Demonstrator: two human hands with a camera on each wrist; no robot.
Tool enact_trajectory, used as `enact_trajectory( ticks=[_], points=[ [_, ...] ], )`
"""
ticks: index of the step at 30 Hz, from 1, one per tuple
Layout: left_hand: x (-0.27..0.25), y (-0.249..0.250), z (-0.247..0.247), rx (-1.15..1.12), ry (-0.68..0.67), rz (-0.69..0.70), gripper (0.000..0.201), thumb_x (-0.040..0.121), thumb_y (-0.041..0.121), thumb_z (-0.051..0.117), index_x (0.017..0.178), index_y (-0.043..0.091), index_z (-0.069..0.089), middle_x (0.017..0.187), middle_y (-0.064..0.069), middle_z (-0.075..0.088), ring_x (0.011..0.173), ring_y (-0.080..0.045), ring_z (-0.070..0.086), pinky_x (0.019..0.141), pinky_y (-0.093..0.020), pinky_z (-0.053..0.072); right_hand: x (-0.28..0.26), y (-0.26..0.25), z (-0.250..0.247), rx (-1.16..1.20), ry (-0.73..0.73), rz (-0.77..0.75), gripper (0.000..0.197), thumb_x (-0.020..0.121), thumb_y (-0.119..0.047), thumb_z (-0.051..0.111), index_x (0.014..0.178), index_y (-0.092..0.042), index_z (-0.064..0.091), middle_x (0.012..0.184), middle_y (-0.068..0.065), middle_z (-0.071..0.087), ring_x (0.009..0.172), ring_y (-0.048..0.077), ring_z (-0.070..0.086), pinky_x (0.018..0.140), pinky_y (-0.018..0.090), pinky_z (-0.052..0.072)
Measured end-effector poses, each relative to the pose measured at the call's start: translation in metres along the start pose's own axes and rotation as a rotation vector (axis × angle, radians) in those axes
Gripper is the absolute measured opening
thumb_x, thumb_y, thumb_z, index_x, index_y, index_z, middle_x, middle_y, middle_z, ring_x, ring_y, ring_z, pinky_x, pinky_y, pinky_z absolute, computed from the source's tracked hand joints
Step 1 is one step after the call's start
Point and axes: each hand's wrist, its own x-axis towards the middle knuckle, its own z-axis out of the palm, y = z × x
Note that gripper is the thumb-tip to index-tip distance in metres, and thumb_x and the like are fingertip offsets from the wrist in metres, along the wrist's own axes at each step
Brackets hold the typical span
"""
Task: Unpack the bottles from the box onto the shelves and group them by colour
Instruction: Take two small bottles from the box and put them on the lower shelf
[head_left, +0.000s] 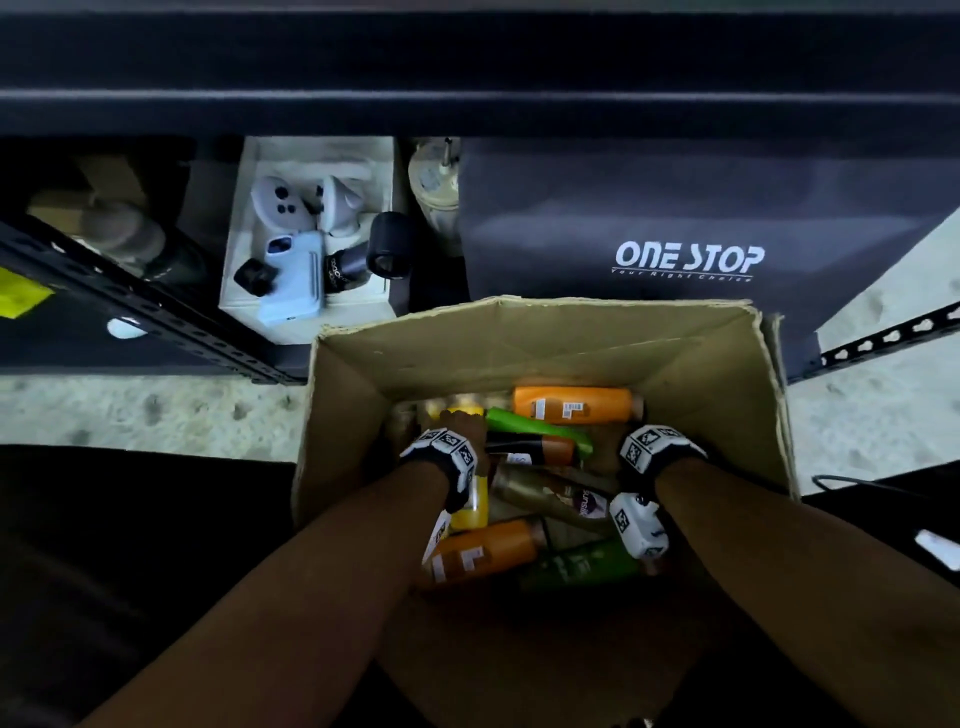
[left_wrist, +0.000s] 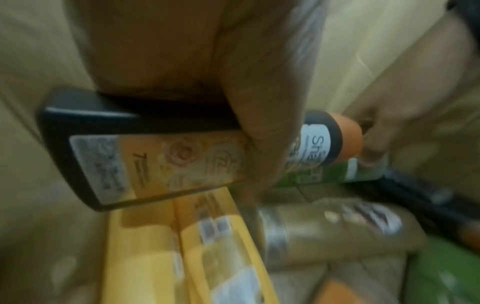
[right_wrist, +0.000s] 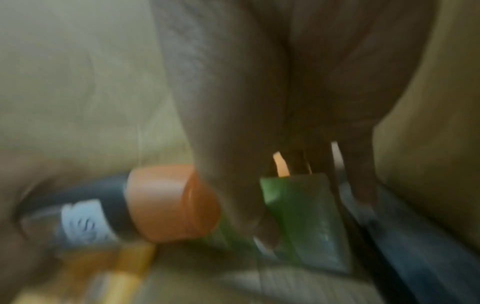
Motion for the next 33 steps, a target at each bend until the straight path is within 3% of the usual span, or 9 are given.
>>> enact_trajectory(
  ticks=[2, 4, 8, 12, 17, 21, 24, 28, 33],
  points=[
    [-0.009, 0.002, -0.018, -0.039, 0.030, -0.001, 0.049, 0.082, 0.039, 0.076, 0.119, 0.011, 0.062, 0.118, -0.015, 0.065, 0.108, -0.034, 0.063, 0.089, -0.041, 0.054, -0.008, -0.009, -0.019, -0.021, -0.024, 0.064, 0.078, 0.090, -0.055, 0.064, 0.155, -0.023, 0.034, 0.152, 0.015, 0.043, 0.132, 0.035, 0.049, 0.109, 0.045, 0.042],
    [-0.021, 0.004, -0.036, -0.111, 0.065, -0.023, 0.048, 0.083, 0.040, 0.077, 0.119, 0.011, 0.064, 0.118, -0.015, 0.066, 0.108, -0.037, 0.064, 0.092, -0.045, 0.054, -0.024, -0.016, -0.038, -0.047, -0.009, 0.068, 0.056, 0.081, -0.060, 0.066, 0.123, -0.023, 0.062, 0.115, 0.009, 0.065, 0.096, 0.026, 0.063, 0.083, 0.036, 0.052],
    [-0.049, 0.004, -0.064, -0.305, 0.168, -0.044, 0.052, 0.080, 0.039, 0.081, 0.120, 0.008, 0.067, 0.113, -0.015, 0.070, 0.099, -0.036, 0.068, 0.085, -0.044, 0.058, -0.064, -0.034, -0.067, -0.136, 0.148, -0.034, 0.032, 0.088, -0.054, 0.065, 0.072, -0.030, 0.052, 0.067, -0.012, 0.048, 0.058, 0.005, 0.043, 0.067, 0.025, 0.034],
    [-0.075, 0.003, -0.082, -0.478, 0.295, -0.021, 0.048, 0.080, 0.040, 0.082, 0.116, 0.012, 0.068, 0.101, -0.007, 0.067, 0.097, -0.032, 0.067, 0.072, -0.032, 0.047, -0.104, -0.050, -0.094, -0.281, 0.241, 0.001, 0.038, 0.091, -0.056, 0.060, 0.083, -0.019, 0.062, 0.080, 0.000, 0.059, 0.072, 0.020, 0.054, 0.068, 0.029, 0.041],
    [-0.107, 0.011, -0.102, -0.679, 0.458, 0.052, 0.033, 0.076, 0.037, 0.084, 0.101, 0.029, 0.065, 0.085, 0.006, 0.067, 0.070, -0.013, 0.060, 0.055, -0.019, 0.039, -0.160, -0.050, -0.123, -0.165, 0.389, -0.062, 0.039, 0.093, -0.050, 0.060, 0.103, -0.014, 0.070, 0.097, 0.004, 0.067, 0.089, 0.022, 0.062, 0.074, 0.030, 0.046],
    [-0.130, 0.023, -0.124, -0.848, 0.491, 0.106, 0.034, 0.080, 0.032, 0.083, 0.107, 0.018, 0.067, 0.094, -0.005, 0.074, 0.080, -0.020, 0.067, 0.074, -0.028, 0.053, -0.209, -0.053, -0.142, -0.094, 0.520, -0.099, 0.031, 0.092, -0.046, 0.064, 0.101, -0.017, 0.067, 0.099, 0.004, 0.066, 0.090, 0.022, 0.060, 0.072, 0.027, 0.041],
    [-0.149, 0.030, -0.140, -0.958, 0.564, 0.165, 0.034, 0.081, 0.031, 0.084, 0.107, 0.024, 0.064, 0.100, -0.002, 0.073, 0.087, -0.019, 0.067, 0.082, -0.030, 0.050, -0.244, -0.055, -0.152, -0.050, 0.656, -0.126, 0.030, 0.089, -0.048, 0.066, 0.102, -0.021, 0.061, 0.099, 0.000, 0.060, 0.093, 0.021, 0.054, 0.076, 0.027, 0.038],
    [-0.178, 0.034, -0.158, -0.971, 0.686, 0.219, 0.043, 0.080, 0.039, 0.084, 0.116, 0.022, 0.066, 0.109, -0.002, 0.074, 0.101, -0.021, 0.069, 0.093, -0.037, 0.053, -0.282, -0.065, -0.159, 0.051, 0.788, -0.177, 0.036, 0.085, -0.046, 0.070, 0.110, -0.021, 0.060, 0.106, 0.003, 0.068, 0.103, 0.024, 0.058, 0.088, 0.034, 0.048],
    [-0.218, 0.033, -0.175, -0.996, 0.815, 0.267, 0.046, 0.080, 0.039, 0.084, 0.117, 0.017, 0.067, 0.108, -0.004, 0.076, 0.099, -0.021, 0.071, 0.094, -0.039, 0.056, -0.323, -0.086, -0.158, 0.175, 0.917, -0.216, 0.038, 0.078, -0.053, 0.069, 0.103, -0.029, 0.054, 0.103, 0.009, 0.063, 0.088, 0.029, 0.066, 0.086, 0.041, 0.056]
  ],
)
